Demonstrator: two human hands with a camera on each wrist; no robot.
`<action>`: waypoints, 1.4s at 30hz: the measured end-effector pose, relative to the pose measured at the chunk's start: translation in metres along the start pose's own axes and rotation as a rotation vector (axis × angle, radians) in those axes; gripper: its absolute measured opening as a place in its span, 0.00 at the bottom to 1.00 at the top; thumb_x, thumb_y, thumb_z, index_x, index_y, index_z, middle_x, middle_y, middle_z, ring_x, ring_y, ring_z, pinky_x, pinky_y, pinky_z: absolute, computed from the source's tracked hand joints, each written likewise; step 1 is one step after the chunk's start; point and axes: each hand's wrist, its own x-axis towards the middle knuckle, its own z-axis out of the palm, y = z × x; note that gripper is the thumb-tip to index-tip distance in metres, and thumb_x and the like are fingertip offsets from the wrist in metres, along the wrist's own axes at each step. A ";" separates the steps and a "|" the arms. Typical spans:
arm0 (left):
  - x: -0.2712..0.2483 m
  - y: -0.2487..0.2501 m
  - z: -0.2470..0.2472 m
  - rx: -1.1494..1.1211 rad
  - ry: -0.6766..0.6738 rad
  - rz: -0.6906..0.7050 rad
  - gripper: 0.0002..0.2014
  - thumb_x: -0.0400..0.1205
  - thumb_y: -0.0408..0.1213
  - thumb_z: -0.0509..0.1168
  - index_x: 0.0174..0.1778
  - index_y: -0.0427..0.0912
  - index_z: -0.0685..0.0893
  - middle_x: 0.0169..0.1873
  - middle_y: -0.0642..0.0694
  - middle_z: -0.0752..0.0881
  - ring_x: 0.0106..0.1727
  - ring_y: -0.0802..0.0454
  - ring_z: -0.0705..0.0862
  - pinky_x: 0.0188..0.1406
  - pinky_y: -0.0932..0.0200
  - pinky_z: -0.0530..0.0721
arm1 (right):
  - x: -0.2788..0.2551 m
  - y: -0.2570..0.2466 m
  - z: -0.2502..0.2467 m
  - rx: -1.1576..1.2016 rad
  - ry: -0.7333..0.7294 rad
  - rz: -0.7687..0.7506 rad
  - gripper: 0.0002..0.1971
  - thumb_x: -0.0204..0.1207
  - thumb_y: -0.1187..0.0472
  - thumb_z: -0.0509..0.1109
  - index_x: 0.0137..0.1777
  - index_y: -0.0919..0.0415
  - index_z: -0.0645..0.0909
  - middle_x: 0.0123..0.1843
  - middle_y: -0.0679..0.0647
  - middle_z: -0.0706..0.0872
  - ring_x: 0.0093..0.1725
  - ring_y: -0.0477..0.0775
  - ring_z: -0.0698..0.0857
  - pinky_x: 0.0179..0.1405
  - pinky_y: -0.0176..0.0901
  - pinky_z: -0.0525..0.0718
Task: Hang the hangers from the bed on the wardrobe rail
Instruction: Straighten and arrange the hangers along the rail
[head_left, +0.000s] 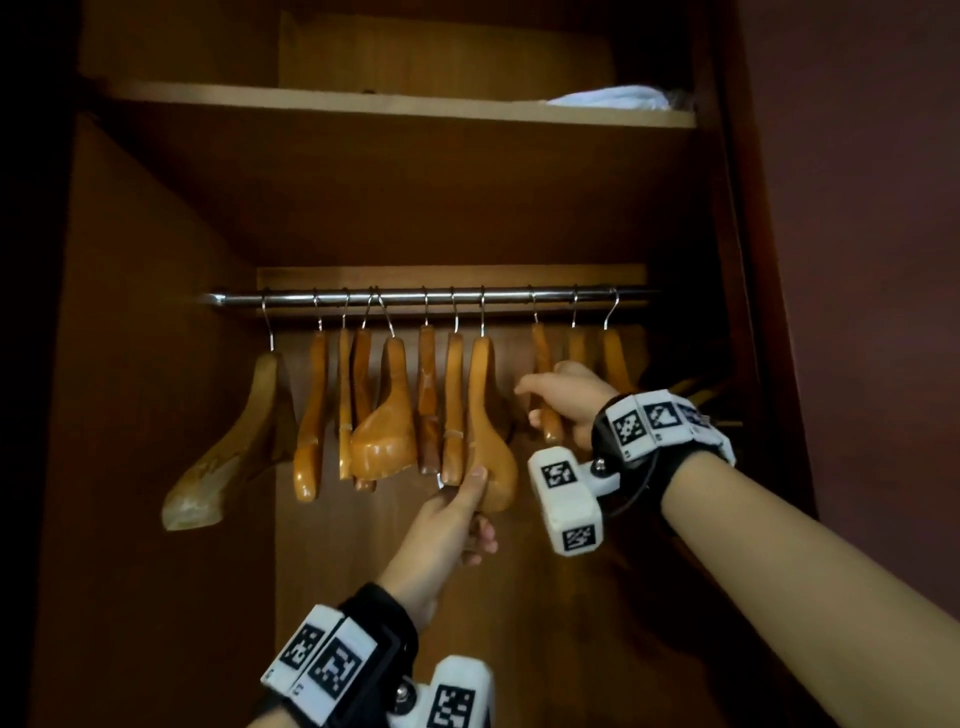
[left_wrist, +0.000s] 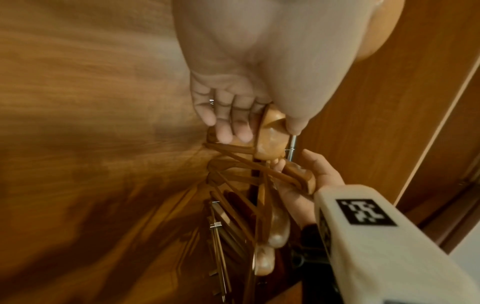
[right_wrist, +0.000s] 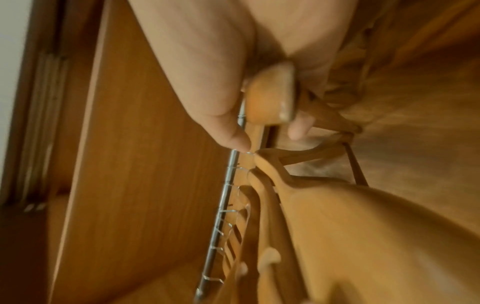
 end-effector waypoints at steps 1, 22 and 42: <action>0.000 0.000 0.001 0.002 0.005 0.005 0.19 0.84 0.56 0.57 0.52 0.43 0.83 0.28 0.47 0.81 0.32 0.53 0.81 0.36 0.59 0.75 | -0.010 -0.005 0.001 -0.047 0.025 -0.020 0.30 0.64 0.52 0.75 0.65 0.62 0.74 0.56 0.62 0.85 0.56 0.64 0.85 0.60 0.60 0.84; -0.046 0.036 -0.008 0.299 0.062 0.045 0.08 0.86 0.38 0.57 0.49 0.40 0.80 0.33 0.49 0.81 0.35 0.56 0.79 0.36 0.66 0.75 | -0.091 -0.004 0.008 -0.612 -0.025 -0.365 0.24 0.77 0.48 0.67 0.72 0.54 0.75 0.72 0.54 0.76 0.70 0.53 0.76 0.65 0.42 0.73; -0.025 0.054 -0.115 0.838 0.397 -0.040 0.32 0.79 0.53 0.67 0.77 0.50 0.64 0.77 0.39 0.60 0.78 0.36 0.64 0.76 0.41 0.69 | -0.101 -0.014 0.089 -0.974 -0.006 -0.485 0.30 0.75 0.41 0.66 0.76 0.45 0.63 0.74 0.53 0.67 0.73 0.59 0.70 0.73 0.56 0.68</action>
